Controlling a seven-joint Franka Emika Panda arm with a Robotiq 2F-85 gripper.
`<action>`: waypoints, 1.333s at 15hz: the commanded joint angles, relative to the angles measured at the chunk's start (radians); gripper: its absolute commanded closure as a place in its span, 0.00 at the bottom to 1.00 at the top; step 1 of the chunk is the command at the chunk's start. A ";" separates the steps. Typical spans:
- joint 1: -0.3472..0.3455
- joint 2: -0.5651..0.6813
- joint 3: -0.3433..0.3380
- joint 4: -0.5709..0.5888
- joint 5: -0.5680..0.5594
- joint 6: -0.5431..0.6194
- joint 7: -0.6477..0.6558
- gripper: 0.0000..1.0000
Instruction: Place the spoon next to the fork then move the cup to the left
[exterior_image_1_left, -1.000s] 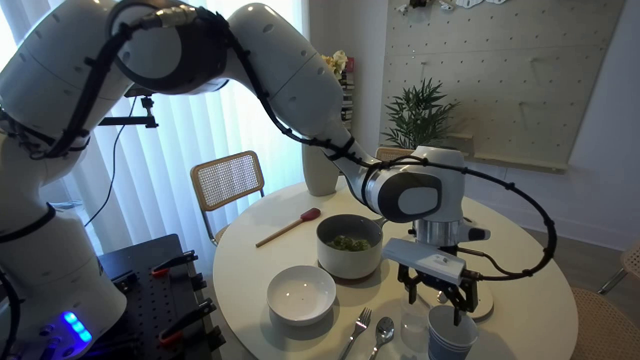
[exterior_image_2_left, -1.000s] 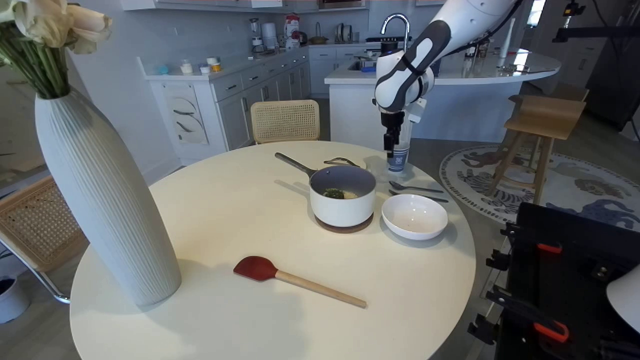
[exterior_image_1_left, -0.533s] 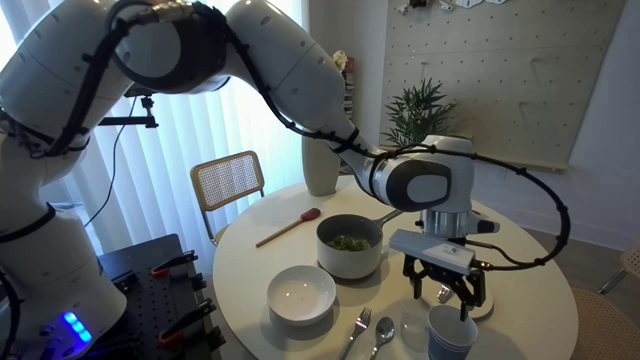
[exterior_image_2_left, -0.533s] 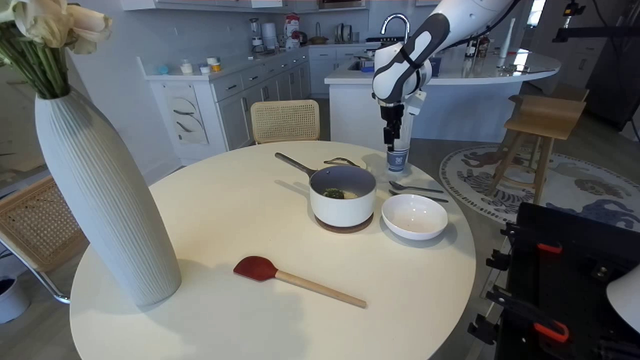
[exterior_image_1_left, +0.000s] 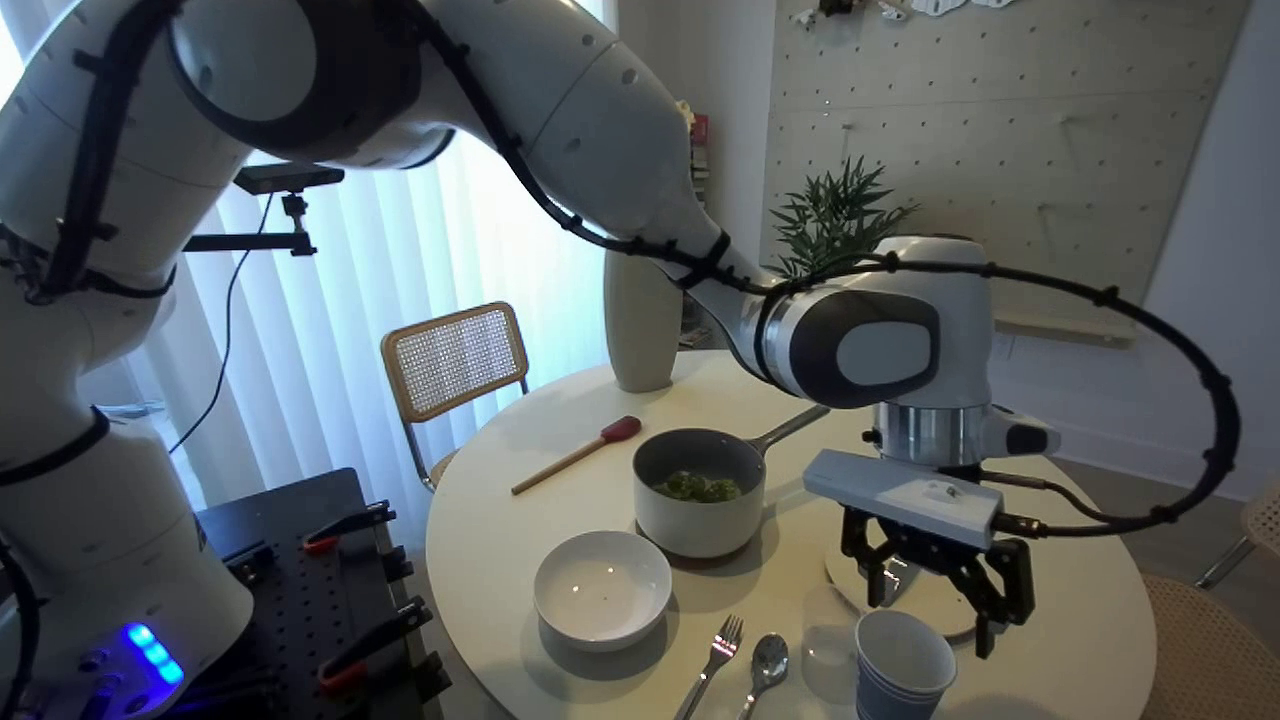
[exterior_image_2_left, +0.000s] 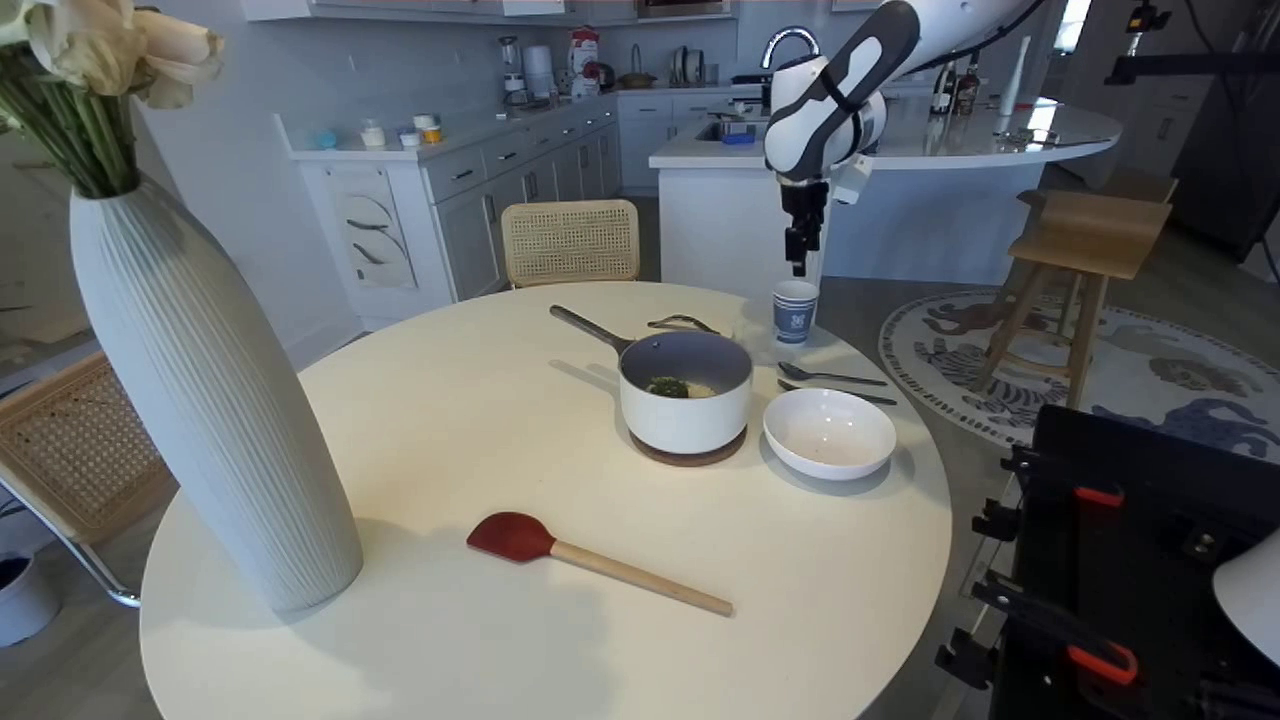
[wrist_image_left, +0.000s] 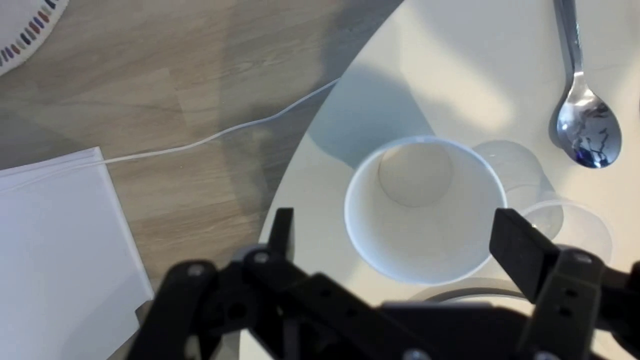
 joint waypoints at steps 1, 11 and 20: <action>-0.066 -0.071 0.027 -0.066 0.080 0.033 -0.055 0.00; -0.492 -0.192 0.360 -0.393 0.578 0.403 -0.528 0.00; -0.763 -0.202 0.626 -0.550 0.851 0.450 -0.938 0.00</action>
